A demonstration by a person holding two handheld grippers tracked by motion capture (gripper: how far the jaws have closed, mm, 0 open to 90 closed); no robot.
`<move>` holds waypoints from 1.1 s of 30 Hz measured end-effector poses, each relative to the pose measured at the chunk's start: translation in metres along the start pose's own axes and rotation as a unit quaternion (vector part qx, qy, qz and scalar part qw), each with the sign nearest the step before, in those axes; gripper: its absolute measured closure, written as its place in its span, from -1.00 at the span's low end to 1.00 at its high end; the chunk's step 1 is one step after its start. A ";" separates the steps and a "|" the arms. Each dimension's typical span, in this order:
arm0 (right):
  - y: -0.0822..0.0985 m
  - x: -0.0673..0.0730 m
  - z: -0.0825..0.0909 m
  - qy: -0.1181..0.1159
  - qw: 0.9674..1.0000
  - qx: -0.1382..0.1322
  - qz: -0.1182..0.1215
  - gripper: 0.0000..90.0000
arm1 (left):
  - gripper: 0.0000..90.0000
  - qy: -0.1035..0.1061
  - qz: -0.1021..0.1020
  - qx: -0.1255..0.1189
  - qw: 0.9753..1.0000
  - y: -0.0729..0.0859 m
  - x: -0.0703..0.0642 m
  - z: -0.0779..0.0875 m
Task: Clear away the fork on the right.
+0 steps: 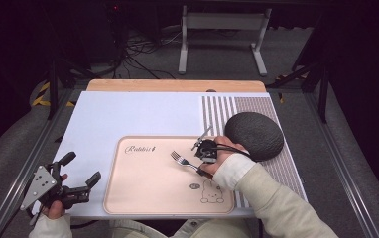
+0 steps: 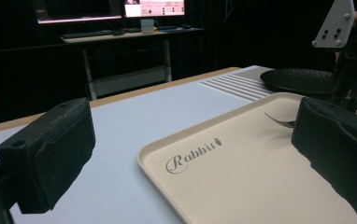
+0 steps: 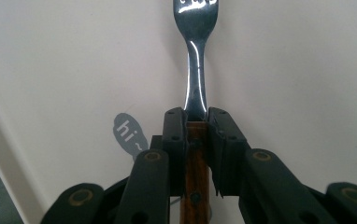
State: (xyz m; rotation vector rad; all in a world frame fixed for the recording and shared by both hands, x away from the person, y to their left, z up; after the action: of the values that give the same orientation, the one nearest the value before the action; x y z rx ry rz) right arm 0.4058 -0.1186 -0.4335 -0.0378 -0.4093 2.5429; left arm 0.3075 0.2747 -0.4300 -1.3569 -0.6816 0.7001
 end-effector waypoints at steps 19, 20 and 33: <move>-0.002 0.009 -0.016 -0.008 1.000 0.019 -0.010 0.74 | -1.00 0.000 0.000 0.000 1.000 0.000 0.000 0.000; -0.002 0.009 -0.016 -0.008 1.000 0.019 -0.011 0.74 | -1.00 0.000 0.000 0.000 1.000 0.000 0.000 0.000; -0.002 0.011 -0.017 -0.018 1.000 0.019 -0.010 0.61 | -1.00 0.001 0.001 0.002 1.000 0.000 0.000 0.000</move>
State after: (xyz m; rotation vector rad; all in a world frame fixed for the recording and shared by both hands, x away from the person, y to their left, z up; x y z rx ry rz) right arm 0.3998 -0.1061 -0.4485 0.0255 -0.3719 2.5345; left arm 0.3076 0.2747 -0.4302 -1.3552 -0.6760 0.7009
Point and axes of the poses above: each handheld gripper's, and its own axes: z roughly backward along the jaws, y roughly out of its underside, x roughly to its left, the point moved 3 cm from there along -z, roughly forward along the jaws, and after that the axes turned 2 degrees about y, right-handed, at the moved point
